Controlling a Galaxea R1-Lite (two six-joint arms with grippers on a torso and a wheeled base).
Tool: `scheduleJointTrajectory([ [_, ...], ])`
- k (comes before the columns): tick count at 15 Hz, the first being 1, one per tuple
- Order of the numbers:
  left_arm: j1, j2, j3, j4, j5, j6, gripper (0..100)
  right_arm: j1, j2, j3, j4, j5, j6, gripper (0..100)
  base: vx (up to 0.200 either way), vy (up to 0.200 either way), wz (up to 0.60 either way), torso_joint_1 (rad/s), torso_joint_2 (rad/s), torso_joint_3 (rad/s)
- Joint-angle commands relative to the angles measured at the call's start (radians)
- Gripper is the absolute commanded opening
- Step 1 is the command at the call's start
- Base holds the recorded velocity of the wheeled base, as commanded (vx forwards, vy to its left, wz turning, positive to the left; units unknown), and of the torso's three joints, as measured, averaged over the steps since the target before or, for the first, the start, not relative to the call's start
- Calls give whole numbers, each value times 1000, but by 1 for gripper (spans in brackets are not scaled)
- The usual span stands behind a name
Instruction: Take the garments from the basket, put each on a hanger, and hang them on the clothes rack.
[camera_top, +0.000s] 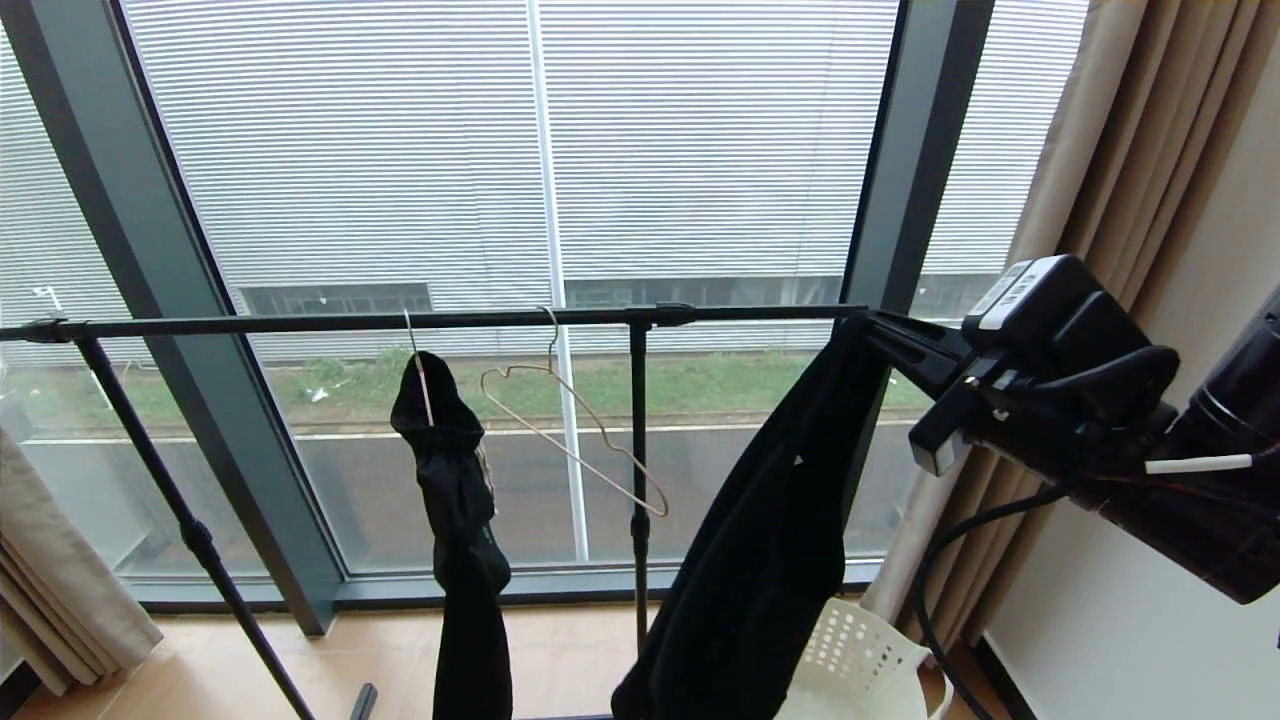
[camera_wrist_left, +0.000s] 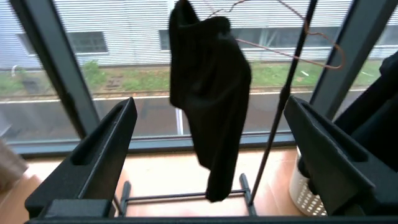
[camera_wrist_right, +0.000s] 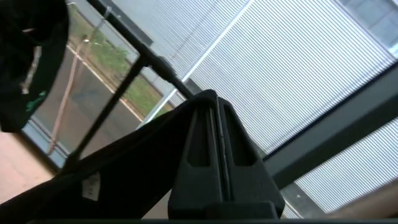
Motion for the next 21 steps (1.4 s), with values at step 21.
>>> scheduleJointTrajectory([
  [21, 0, 1, -2, 4, -3, 6, 100, -1, -2, 13, 135, -7, -2, 0, -38, 76, 0, 0, 0, 2],
])
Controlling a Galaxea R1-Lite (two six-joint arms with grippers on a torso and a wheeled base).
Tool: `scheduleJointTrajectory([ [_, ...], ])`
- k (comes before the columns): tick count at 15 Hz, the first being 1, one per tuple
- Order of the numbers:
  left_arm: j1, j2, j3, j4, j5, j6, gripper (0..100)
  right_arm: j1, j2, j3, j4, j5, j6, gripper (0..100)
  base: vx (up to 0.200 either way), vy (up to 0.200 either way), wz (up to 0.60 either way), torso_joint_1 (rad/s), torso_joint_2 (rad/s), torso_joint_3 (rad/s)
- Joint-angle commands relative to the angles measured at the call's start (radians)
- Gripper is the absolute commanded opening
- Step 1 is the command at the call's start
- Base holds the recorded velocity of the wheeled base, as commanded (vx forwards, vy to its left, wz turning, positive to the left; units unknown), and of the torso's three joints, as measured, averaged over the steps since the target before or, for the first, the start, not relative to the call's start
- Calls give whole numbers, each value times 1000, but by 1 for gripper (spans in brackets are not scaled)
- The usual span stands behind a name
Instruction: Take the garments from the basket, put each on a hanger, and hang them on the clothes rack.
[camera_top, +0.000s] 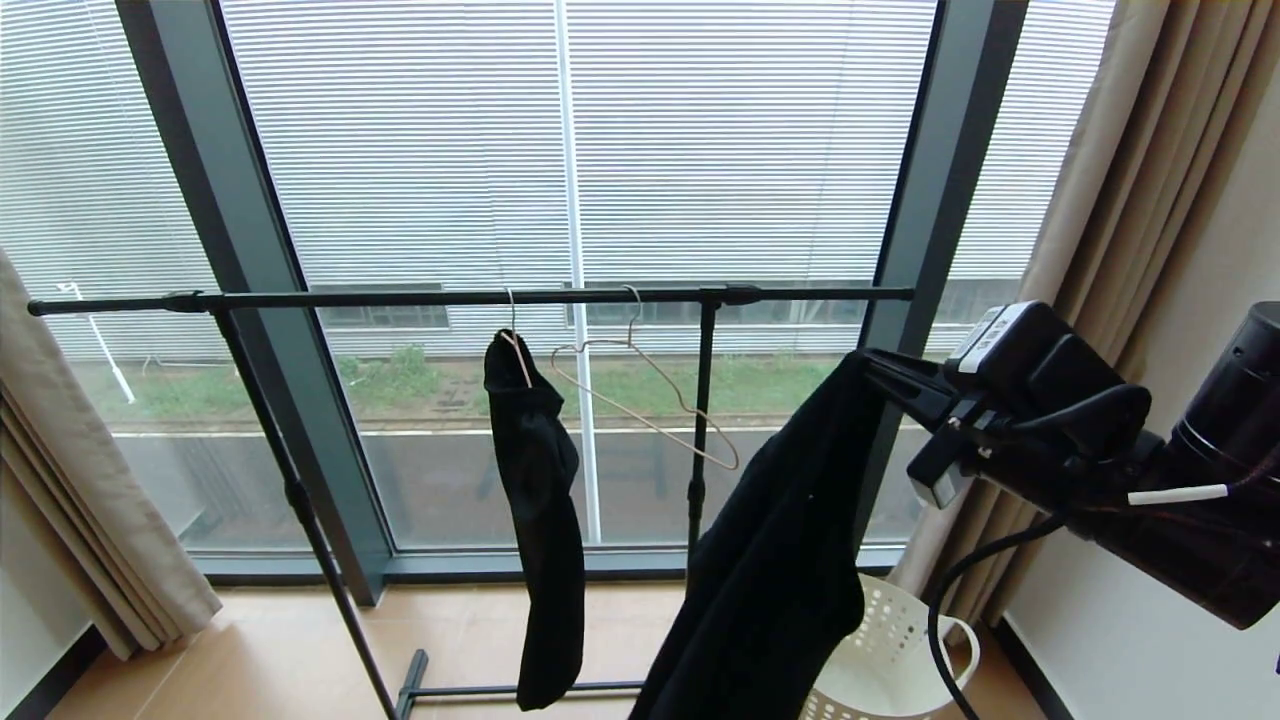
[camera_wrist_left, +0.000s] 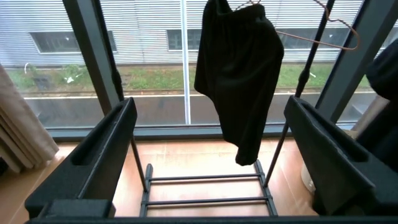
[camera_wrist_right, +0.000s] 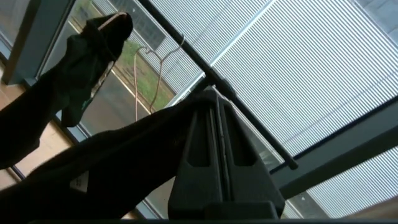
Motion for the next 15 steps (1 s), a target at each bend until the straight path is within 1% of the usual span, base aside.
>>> scheduleJointTrajectory([
  [1, -3, 1, -2, 2, -14, 1, 100, 1, -7, -80, 218, 0, 24, 0, 0, 0, 0, 0, 0, 0],
  [2, -7, 6, -5, 3, -27, 1, 100, 1, -9, -115, 313, 0, 62, 0, 0, 0, 0, 0, 0, 0],
  [3, -22, 67, -7, 5, -44, 1, 100, 7, -9, -212, 523, 10, 171, 0, 0, 0, 0, 0, 0, 0],
  [4, -27, 129, -7, 5, -44, -2, 100, 21, 0, -287, 661, 24, 237, 0, 0, 0, 0, 0, 0, 0],
  [5, -27, 193, -7, 3, -46, -2, 100, 34, 17, -353, 770, 46, 274, 0, 0, 0, 0, 0, 0, 0],
  [6, -36, 285, -5, 3, -49, -1, 100, 37, 45, -410, 846, 61, 316, 0, 0, 0, 0, 0, 0, 0],
  [7, -57, 391, -12, -4, -52, 1, 100, 43, 68, -447, 883, 60, 371, 0, 0, 0, 0, 0, 0, 0],
  [8, -80, 468, -36, -12, -66, -8, 100, 60, 85, -462, 891, 58, 397, 0, 0, 0, 0, 0, 0, 0],
  [9, -99, 589, -94, -30, -129, -80, 100, 70, 106, -480, 894, 53, 412, 0, 0, 0, 0, 0, 0, 0],
  [10, -108, 692, -156, -50, -198, -183, 100, 73, 112, -487, 894, 47, 415, 0, 0, 0, 0, 0, 0, 0],
  [11, -122, 779, -205, -61, -245, -255, 100, 83, 115, -490, 894, 43, 423, 0, 0, 0, 0, 0, 0, 0],
  [12, -149, 873, -251, -75, -262, -318, 100, 95, 121, -500, 894, 37, 452, 0, 0, 0, 0, 0, 0, 0],
  [13, -204, 965, -285, -104, -262, -378, 100, 107, 137, -522, 897, 6, 501, 0, 0, 0, 0, 0, 0, 0],
  [14, -218, 983, -291, -115, -262, -392, 100, 110, 141, -528, 900, -6, 512, 0, 0, 0, 0, 0, 0, 0],
  [15, -298, 1136, -340, -216, -261, -485, 100, 155, 197, -602, 940, -123, 592, 0, 0, 0, 0, 0, 0, 0],
])
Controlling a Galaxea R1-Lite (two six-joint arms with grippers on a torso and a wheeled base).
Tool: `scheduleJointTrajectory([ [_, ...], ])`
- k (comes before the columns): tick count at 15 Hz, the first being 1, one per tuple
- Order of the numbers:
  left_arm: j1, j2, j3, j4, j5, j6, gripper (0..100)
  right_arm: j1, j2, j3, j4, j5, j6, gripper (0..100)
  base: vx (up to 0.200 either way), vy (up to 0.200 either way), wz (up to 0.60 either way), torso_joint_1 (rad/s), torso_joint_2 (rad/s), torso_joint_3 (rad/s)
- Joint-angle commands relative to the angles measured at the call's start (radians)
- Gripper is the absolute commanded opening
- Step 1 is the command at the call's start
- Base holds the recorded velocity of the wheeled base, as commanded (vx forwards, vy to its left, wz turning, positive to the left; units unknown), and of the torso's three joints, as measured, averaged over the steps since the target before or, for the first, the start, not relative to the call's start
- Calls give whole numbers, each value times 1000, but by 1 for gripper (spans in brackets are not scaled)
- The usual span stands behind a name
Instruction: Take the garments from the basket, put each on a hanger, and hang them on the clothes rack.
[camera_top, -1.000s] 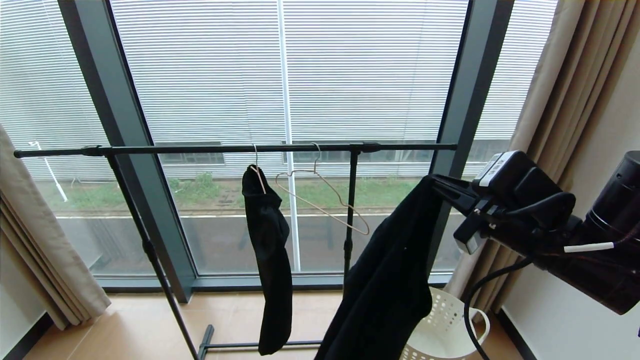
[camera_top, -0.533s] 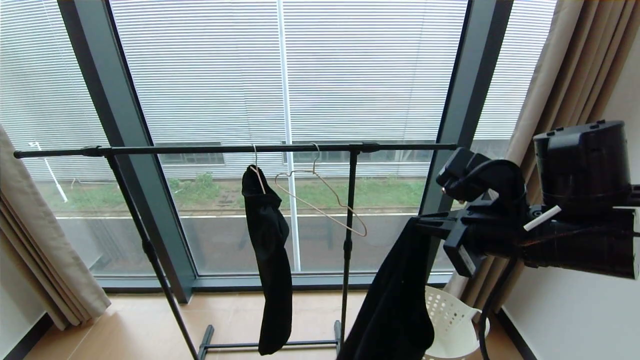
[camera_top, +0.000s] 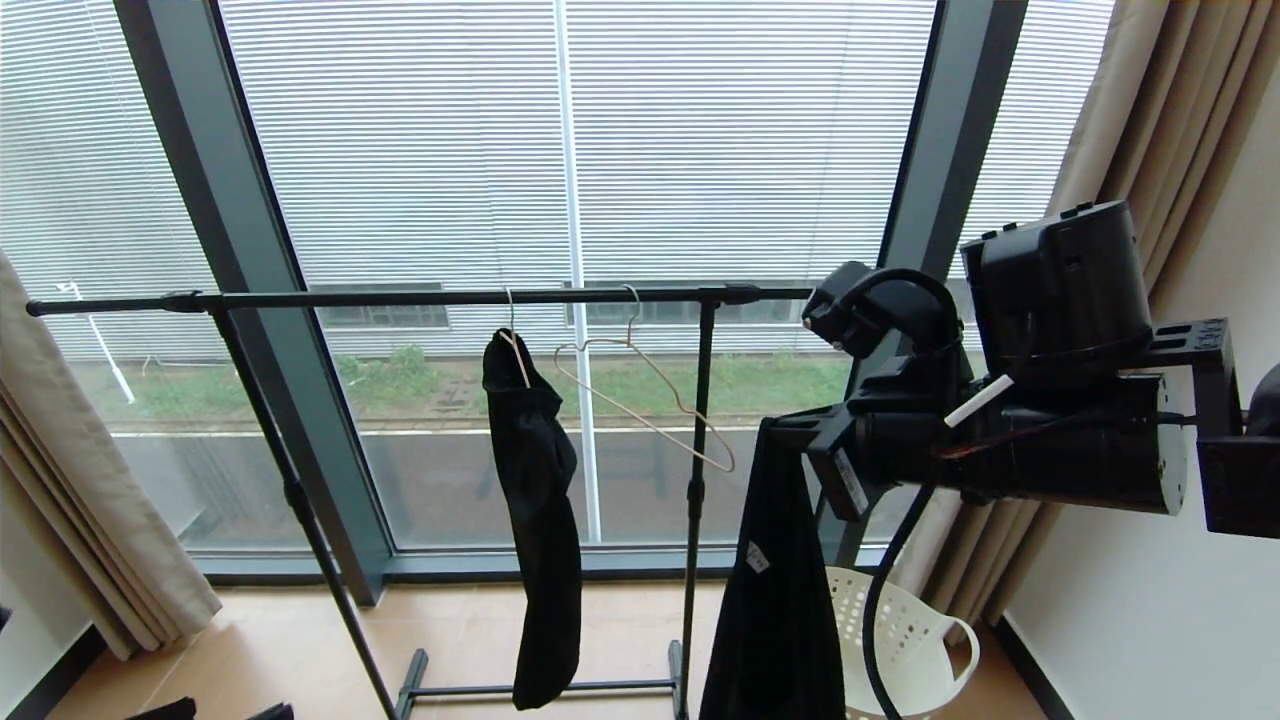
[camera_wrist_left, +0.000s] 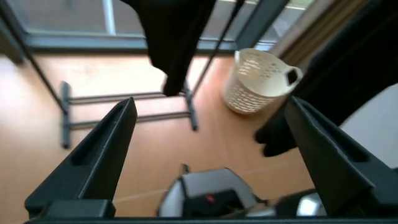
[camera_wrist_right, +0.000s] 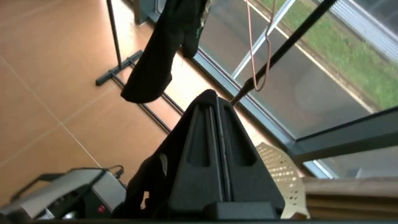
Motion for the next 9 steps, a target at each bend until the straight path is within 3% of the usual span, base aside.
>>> scheduleJointTrajectory([
  [1, -162, 422, -138, -164, -15, -135, 100, 74, 103, -127, 64, -159, 132, 0, 0, 0, 0, 0, 0, 0],
  [3, -235, 571, -203, -207, -1, -137, 100, 105, 148, -192, 93, -220, 203, 0, 0, 0, 0, 0, 0, 0],
  [9, -407, 876, -422, -213, 45, -135, 100, 163, 217, -276, 107, -231, 307, 0, 0, 0, 0, 0, 0, 0],
])
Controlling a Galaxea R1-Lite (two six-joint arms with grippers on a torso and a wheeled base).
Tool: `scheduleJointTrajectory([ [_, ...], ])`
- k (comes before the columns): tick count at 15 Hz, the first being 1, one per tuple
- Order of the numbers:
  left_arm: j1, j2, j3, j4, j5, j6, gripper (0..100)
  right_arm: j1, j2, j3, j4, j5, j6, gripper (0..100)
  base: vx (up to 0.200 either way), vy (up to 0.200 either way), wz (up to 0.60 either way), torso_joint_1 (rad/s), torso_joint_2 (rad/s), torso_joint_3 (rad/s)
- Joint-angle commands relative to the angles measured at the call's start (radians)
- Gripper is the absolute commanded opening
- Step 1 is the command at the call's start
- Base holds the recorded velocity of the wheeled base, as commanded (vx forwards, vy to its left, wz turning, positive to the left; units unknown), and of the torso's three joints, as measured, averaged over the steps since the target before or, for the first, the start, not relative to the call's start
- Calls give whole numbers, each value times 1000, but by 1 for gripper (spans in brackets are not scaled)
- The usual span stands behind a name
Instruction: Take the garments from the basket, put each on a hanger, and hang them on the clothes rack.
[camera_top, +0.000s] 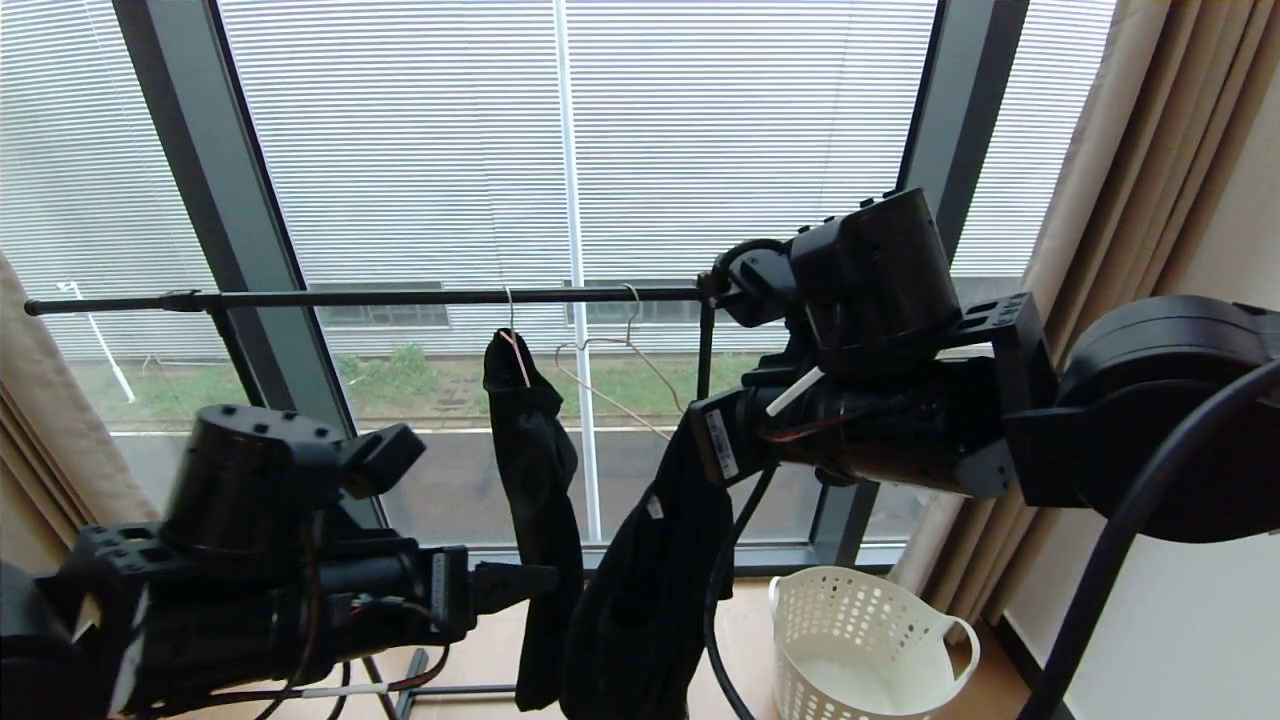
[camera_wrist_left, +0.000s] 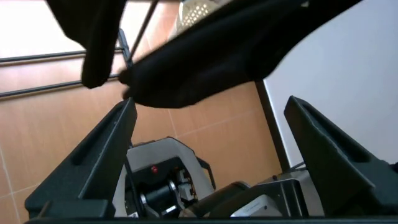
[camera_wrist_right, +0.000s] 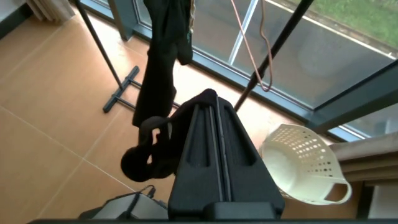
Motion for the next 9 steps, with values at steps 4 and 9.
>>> scheduleJointTrajectory([
  [4, -135, 292, -149, -43, 29, -1, 100, 15, 22, -11, 3, -9, 7, 0, 0, 0, 0, 0, 0, 0],
  [9, -171, 387, -172, -113, 141, -22, 100, 29, -24, 15, 3, -20, 5, 0, 0, 0, 0, 0, 0, 0],
])
